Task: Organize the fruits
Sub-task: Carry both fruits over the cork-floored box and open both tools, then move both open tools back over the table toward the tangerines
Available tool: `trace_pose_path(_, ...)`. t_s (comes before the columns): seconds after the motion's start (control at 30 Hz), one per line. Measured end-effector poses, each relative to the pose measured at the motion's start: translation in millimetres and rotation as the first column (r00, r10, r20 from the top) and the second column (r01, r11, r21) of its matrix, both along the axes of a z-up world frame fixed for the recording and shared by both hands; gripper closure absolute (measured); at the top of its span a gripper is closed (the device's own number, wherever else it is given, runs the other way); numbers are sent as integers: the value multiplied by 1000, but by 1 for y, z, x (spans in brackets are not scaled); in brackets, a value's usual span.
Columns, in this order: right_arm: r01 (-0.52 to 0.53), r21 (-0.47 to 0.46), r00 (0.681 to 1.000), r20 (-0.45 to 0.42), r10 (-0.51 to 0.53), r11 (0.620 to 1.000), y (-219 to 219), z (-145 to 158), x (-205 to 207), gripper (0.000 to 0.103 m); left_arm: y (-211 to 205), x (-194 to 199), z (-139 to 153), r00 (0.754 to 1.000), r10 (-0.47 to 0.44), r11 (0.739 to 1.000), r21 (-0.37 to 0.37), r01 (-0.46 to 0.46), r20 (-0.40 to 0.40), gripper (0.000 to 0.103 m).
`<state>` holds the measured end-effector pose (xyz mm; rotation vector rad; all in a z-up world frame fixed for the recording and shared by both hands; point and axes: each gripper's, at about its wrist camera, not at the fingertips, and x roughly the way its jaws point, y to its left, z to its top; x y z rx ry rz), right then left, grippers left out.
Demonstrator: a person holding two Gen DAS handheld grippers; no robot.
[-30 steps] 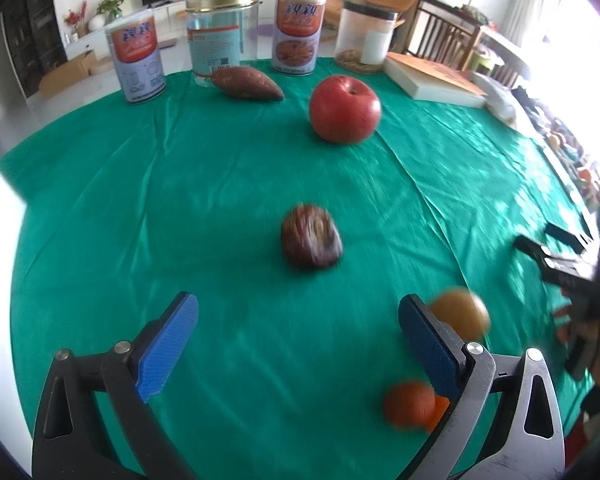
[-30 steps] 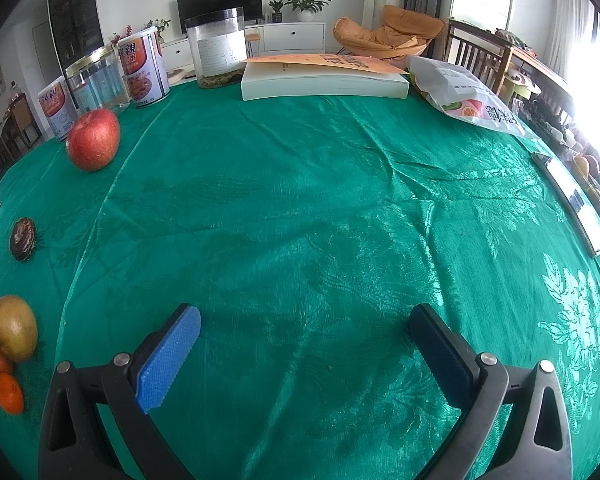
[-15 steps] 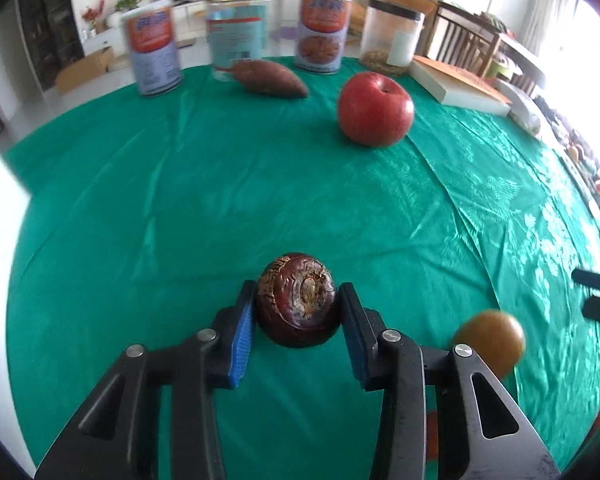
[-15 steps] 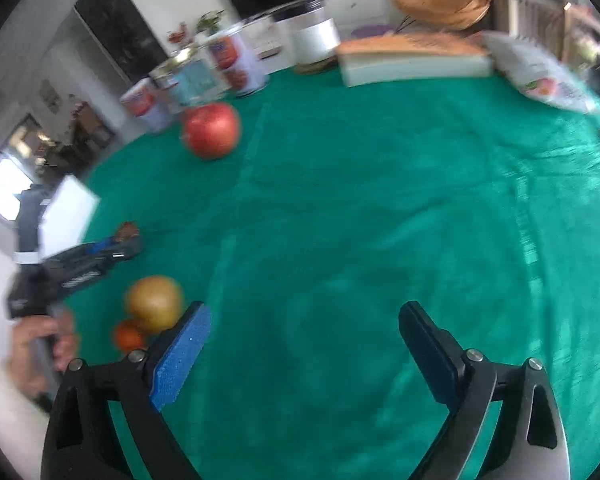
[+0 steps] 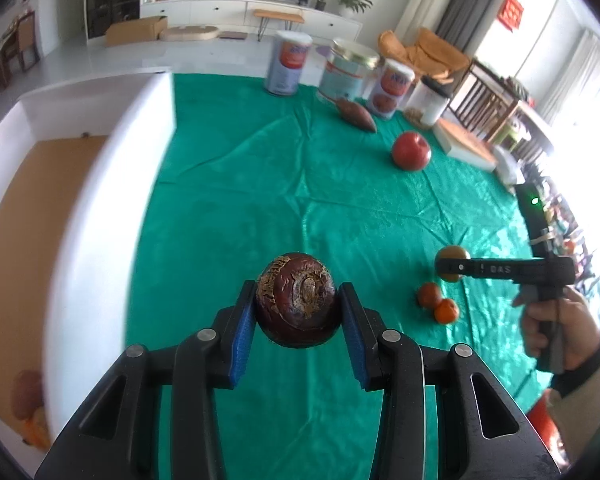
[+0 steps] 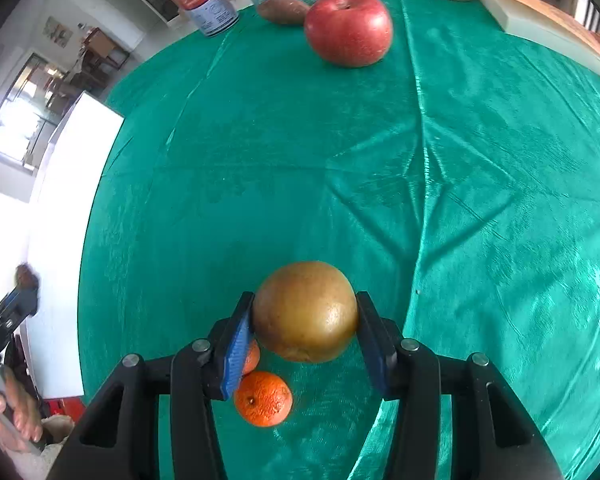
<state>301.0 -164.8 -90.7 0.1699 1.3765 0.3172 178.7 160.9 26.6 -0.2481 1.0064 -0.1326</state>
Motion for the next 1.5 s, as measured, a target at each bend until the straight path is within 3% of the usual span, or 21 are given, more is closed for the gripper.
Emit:
trace_pose_path(0.1,-52,-27,995,85,54,998,23,41,-11,54,51,-26,27,998,55,998,4,-55,34,62)
trace_pose_path(0.2,-203,28,967,165,195,979,85,98,-31,54,113,-49,44,986,161,985,48,-163,47,62)
trace_pose_path(0.33,-436,107,887,215,408,893,210,142,-65,54,182,-62,26,952,304,946,123,-299,-23,62)
trace_pose_path(0.43,-584,140,806,216,551,799,313,140,-98,54,216,-71,-7,921,375,923,138,-360,-107,62)
trace_pose_path(0.5,-640,127,764,210,610,758,369,131,-113,54,232,-79,-26,903,403,914,126,-387,-150,61)
trace_pose_path(0.57,-681,86,728,191,659,728,414,114,-125,54,240,-87,-39,890,421,906,121,-405,-173,61)
trace_pose_path(0.67,-704,-10,703,131,699,710,458,87,-132,53,249,-92,-49,878,438,898,134,-419,-193,59)
trace_pose_path(0.73,-699,-82,699,131,703,711,471,77,-132,52,251,-92,-50,875,447,892,158,-423,-185,45)
trace_pose_path(0.77,-691,-113,698,151,700,714,473,79,-132,52,251,-92,-47,874,457,886,173,-430,-168,32)
trace_pose_path(0.83,-660,-89,716,223,661,746,465,97,-129,49,249,-94,-34,871,478,870,194,-453,-110,25)
trace_pose_path(0.93,-609,-16,739,350,575,793,427,144,-125,31,227,-95,-1,888,461,872,183,-453,2,18)
trace_pose_path(1.0,-574,-39,724,442,530,818,385,174,-128,15,201,-95,23,902,423,884,181,-431,83,10)
trace_pose_path(1.13,-446,-155,681,580,447,881,293,198,-144,10,130,-91,45,940,290,938,139,-316,182,7)
trace_pose_path(1.23,-291,-218,693,623,362,932,204,176,-155,9,66,-86,30,966,172,974,113,-196,192,6)
trace_pose_path(1.33,-109,-242,758,607,238,964,101,127,-165,9,0,-73,-14,986,71,991,102,-86,148,5)
trace_pose_path(1.43,78,-253,836,544,76,964,-3,74,-175,9,-60,-54,-67,997,-12,995,104,4,75,6)
trace_pose_path(1.5,187,-240,862,505,-42,953,-54,42,-181,9,-91,-49,-94,997,-51,989,144,43,51,6)
